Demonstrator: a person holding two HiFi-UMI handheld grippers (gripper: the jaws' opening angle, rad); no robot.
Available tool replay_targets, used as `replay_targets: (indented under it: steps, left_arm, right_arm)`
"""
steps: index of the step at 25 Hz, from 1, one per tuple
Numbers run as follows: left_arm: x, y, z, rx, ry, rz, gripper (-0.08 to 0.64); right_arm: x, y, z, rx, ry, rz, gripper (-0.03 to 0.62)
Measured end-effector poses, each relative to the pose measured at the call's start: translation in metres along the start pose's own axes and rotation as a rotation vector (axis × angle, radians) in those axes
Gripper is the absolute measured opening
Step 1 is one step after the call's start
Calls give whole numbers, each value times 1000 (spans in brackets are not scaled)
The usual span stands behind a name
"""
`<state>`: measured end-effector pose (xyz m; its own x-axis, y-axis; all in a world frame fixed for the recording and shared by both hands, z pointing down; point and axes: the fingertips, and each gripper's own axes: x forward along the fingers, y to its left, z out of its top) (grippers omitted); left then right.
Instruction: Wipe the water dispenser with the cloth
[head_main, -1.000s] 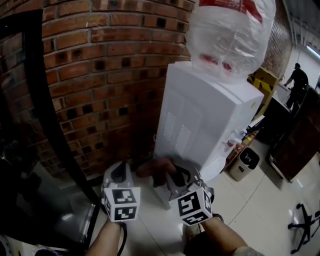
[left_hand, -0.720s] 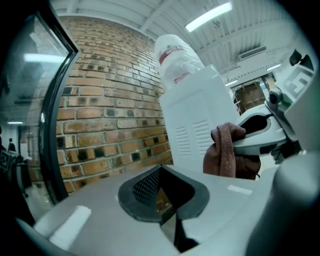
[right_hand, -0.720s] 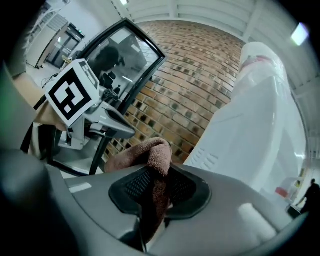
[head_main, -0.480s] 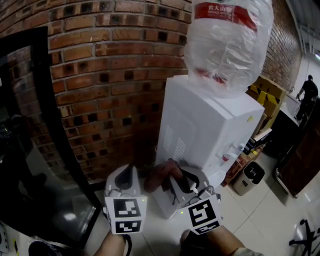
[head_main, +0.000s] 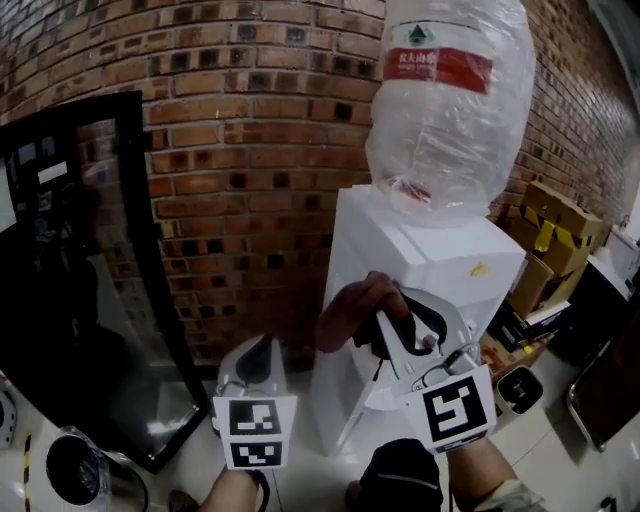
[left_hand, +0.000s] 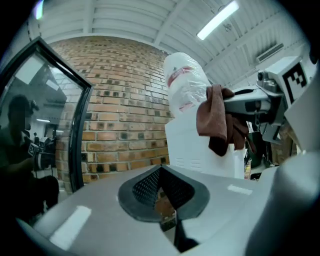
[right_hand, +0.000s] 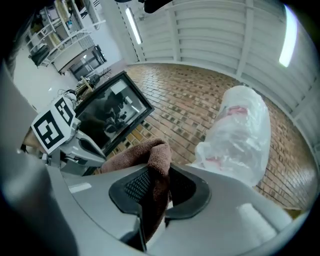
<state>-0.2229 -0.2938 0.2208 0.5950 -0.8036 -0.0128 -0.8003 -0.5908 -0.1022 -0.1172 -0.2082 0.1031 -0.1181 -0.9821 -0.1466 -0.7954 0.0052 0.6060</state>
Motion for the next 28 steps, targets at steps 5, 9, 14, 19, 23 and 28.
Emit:
replay_targets:
  steps: [5, 9, 14, 19, 23, 28]
  left_arm:
    - [-12, -40, 69, 80, -39, 6, 0]
    - [-22, -60, 125, 100, -76, 52, 0]
    - [-40, -83, 157, 122, -65, 124, 0]
    - [-50, -110, 147, 122, -8, 154, 0]
    - [-43, -140, 151, 146, -6, 140, 0]
    - [-22, -184, 157, 132, -24, 67, 0]
  right_arm:
    - [-13, -52, 39, -57, -65, 6, 84]
    - [1, -82, 55, -129, -55, 23, 84]
    - [25, -99, 29, -205, 39, 80, 84]
    - [22, -110, 9, -192, 92, 118, 83]
    - [12, -139, -11, -175, 120, 97, 83]
    - [-1, -181, -36, -147, 173, 47, 81]
